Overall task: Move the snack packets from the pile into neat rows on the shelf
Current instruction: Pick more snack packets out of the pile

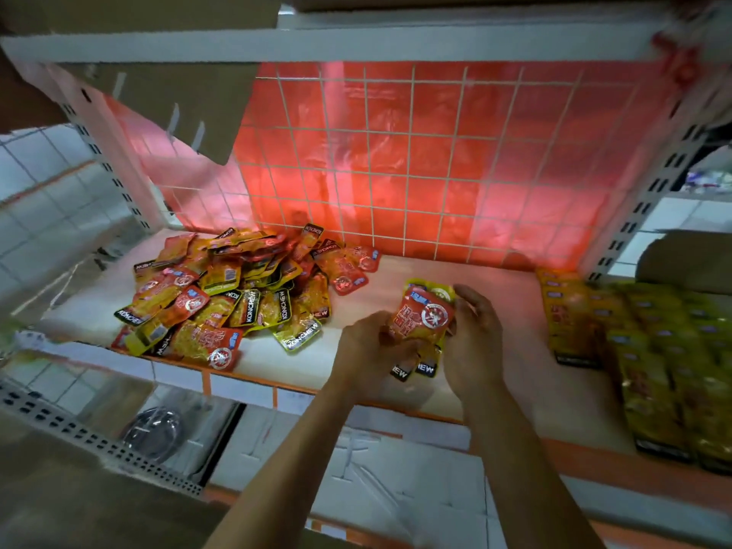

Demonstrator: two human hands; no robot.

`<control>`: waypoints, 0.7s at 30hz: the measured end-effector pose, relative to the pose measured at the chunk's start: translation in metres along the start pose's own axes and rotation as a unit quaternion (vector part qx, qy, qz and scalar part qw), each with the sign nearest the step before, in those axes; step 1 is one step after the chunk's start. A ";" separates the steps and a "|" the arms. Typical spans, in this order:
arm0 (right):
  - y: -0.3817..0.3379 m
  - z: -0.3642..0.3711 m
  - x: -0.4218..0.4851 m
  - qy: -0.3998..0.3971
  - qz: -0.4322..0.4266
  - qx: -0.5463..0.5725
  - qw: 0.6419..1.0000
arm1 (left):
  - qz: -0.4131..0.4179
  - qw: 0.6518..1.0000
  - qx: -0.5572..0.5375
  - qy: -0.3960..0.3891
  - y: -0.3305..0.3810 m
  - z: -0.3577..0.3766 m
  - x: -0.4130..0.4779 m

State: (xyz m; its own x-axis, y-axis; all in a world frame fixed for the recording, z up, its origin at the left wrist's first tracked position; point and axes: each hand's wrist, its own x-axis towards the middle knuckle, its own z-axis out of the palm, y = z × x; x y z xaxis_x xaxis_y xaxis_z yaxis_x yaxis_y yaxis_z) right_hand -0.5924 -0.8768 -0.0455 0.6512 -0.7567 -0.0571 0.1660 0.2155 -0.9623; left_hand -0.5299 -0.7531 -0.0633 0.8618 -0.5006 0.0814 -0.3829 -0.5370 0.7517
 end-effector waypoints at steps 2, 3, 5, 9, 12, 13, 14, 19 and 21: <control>-0.005 -0.013 -0.004 -0.018 -0.009 -0.021 1.000 | -0.020 0.999 -0.038 -0.017 0.008 0.010 -0.004; -0.009 -0.017 -0.009 -0.036 -0.019 -0.049 0.998 | -0.030 0.998 -0.057 -0.019 0.014 0.014 -0.005; -0.014 -0.026 -0.016 -0.061 -0.030 -0.108 0.992 | -0.037 0.993 -0.112 -0.021 0.027 0.025 -0.007; -0.011 -0.046 -0.018 -0.042 -0.026 -0.208 0.977 | -0.030 0.986 -0.156 -0.044 0.059 0.045 -0.008; -0.017 -0.067 -0.013 -0.004 -0.046 -0.236 0.971 | -0.009 0.985 -0.162 -0.056 0.074 0.062 -0.007; -0.020 -0.076 -0.010 0.011 -0.051 -0.232 0.971 | -0.003 0.985 -0.163 -0.058 0.079 0.069 -0.006; -0.023 -0.085 -0.007 0.031 -0.051 -0.224 0.973 | 0.006 0.984 -0.166 -0.062 0.084 0.076 -0.005; -0.040 -0.137 0.016 0.109 -0.036 -0.197 0.974 | -0.011 0.964 -0.248 -0.098 0.118 0.115 -0.001; -0.049 -0.160 0.027 0.130 -0.035 -0.193 0.972 | -0.021 0.969 -0.232 -0.083 0.126 0.129 0.002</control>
State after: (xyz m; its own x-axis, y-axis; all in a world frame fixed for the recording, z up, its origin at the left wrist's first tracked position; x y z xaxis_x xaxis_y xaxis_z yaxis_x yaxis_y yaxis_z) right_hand -0.7018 -1.0065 -0.0420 0.4306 -0.9025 -0.0055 -0.1201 -0.0513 -0.9914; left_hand -0.6196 -0.9097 -0.0530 0.7934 -0.6078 -0.0335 -0.1239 -0.2151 0.9687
